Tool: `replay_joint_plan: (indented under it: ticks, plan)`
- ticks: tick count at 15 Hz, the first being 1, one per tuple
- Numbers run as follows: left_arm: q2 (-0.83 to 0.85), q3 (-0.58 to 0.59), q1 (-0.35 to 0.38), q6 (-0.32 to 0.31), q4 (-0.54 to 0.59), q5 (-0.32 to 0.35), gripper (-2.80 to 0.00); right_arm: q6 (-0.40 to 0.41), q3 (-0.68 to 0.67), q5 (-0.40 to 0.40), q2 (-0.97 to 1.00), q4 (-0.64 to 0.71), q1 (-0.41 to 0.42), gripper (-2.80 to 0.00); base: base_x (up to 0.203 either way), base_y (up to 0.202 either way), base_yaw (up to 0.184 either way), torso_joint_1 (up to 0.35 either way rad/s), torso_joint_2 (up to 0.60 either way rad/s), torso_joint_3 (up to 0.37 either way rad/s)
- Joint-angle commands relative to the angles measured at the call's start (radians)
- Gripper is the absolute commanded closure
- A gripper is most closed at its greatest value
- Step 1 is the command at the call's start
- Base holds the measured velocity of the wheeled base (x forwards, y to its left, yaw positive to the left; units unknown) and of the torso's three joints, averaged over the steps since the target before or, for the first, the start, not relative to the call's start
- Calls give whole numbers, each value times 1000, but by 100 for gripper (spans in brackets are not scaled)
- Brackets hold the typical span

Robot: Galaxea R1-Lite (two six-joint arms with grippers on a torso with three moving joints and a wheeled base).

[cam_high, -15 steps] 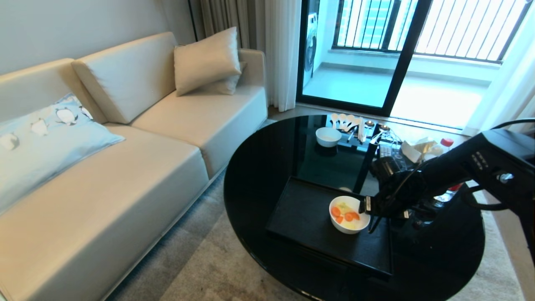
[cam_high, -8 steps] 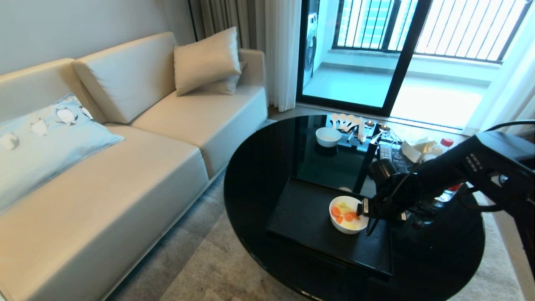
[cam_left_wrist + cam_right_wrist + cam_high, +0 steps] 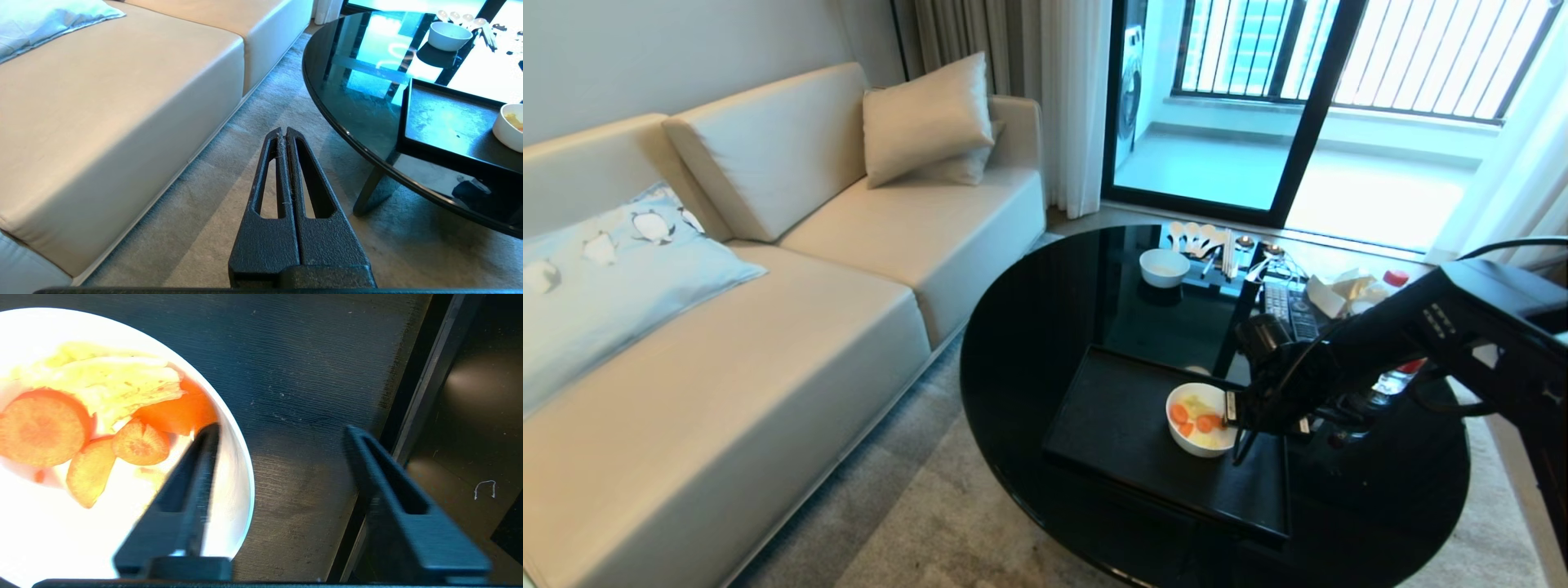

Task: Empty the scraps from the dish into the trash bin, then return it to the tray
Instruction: Pick up the bowl with leftover food

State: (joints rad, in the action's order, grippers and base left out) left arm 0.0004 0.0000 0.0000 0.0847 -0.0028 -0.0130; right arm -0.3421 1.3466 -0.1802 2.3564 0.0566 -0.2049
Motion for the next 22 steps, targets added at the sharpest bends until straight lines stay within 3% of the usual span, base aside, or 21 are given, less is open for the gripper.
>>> replay_joint_plan:
  ticks: [1, 13, 22]
  plan:
    - [0, 0, 0, 1, 0, -1, 0, -2, 0, -1, 4, 0, -4, 0, 0, 0, 0, 0, 0, 0]
    - [0, 0, 0, 1, 0, -1, 0, -49, -48, 1, -35, 0, -30, 0, 0, 0, 0, 0, 0, 0]
    - [0, 0, 0, 1, 0, -1, 0, -168, -154, 2, -221, 18, -26, 0, 0, 0, 0, 0, 0, 0]
